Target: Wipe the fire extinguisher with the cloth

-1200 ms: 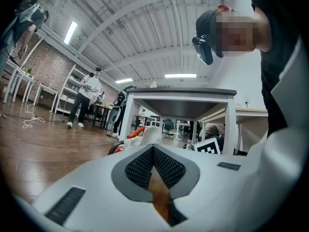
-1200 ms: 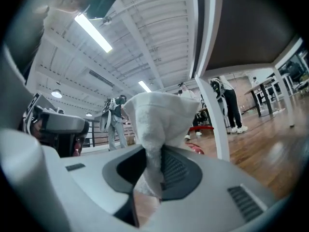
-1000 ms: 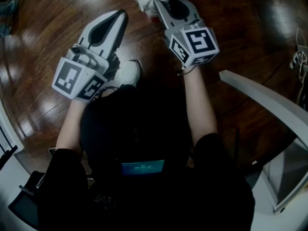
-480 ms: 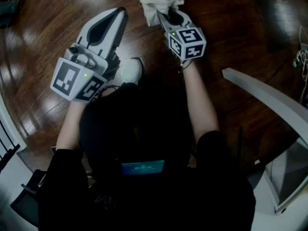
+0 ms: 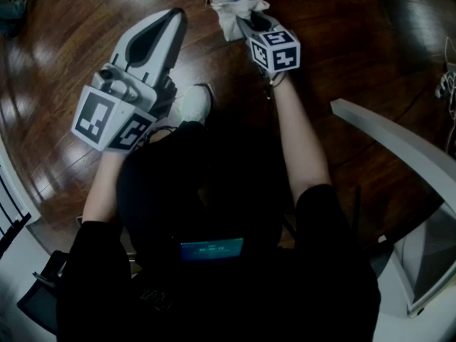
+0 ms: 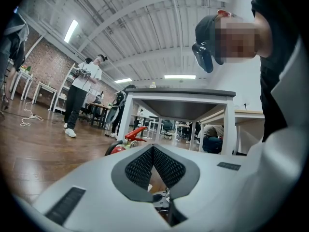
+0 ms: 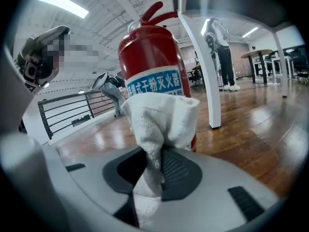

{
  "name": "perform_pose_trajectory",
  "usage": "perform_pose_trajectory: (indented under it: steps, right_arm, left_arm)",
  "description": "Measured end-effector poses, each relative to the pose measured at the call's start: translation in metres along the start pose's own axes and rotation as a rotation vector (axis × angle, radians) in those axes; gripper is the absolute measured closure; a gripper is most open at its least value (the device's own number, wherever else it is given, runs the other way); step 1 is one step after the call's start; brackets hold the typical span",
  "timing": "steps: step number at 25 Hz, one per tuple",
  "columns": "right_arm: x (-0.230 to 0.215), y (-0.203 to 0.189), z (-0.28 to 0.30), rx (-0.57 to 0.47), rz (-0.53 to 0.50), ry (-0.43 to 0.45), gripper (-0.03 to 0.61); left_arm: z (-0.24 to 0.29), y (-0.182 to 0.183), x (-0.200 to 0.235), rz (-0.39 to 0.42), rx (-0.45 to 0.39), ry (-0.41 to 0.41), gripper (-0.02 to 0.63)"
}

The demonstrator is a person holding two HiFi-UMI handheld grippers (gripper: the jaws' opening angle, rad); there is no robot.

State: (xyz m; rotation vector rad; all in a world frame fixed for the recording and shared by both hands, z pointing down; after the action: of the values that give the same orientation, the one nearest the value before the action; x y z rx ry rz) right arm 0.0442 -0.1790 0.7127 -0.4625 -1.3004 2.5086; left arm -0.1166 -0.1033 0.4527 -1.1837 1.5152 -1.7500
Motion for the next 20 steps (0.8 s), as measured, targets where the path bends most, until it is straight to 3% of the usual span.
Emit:
perform_pose_trajectory:
  steps: [7,10,14,20]
  right_arm:
    - [-0.005,0.004,-0.010,-0.001,-0.005,-0.006,0.483]
    - [-0.018,0.031,-0.040,-0.116,0.057,-0.021,0.483]
    - [-0.048,0.095,-0.087,-0.312,0.110,-0.049,0.483]
    - [-0.070,0.193,-0.136,-0.538,0.023,-0.095,0.483]
  left_arm:
    - [0.002,0.000,0.000,0.008,0.002,-0.003,0.615]
    - [0.001,0.000,0.002,0.005,-0.002,0.002,0.615]
    - [0.002,0.000,0.001,0.011,-0.005,-0.009,0.615]
    - [0.000,-0.001,-0.003,0.008,-0.002,-0.010,0.615]
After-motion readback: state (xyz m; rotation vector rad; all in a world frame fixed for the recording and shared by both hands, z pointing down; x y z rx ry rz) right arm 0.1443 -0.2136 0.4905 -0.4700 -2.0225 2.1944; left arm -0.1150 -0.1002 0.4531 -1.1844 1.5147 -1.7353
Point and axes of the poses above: the fingertips, and each gripper's own axes: z forward along the fingers, x to its left, y out of its top, the point moved 6 cm from there along -z, backward along the fingers, and after that the axes turned 14 degrees about -y, right-handed, at the moved point
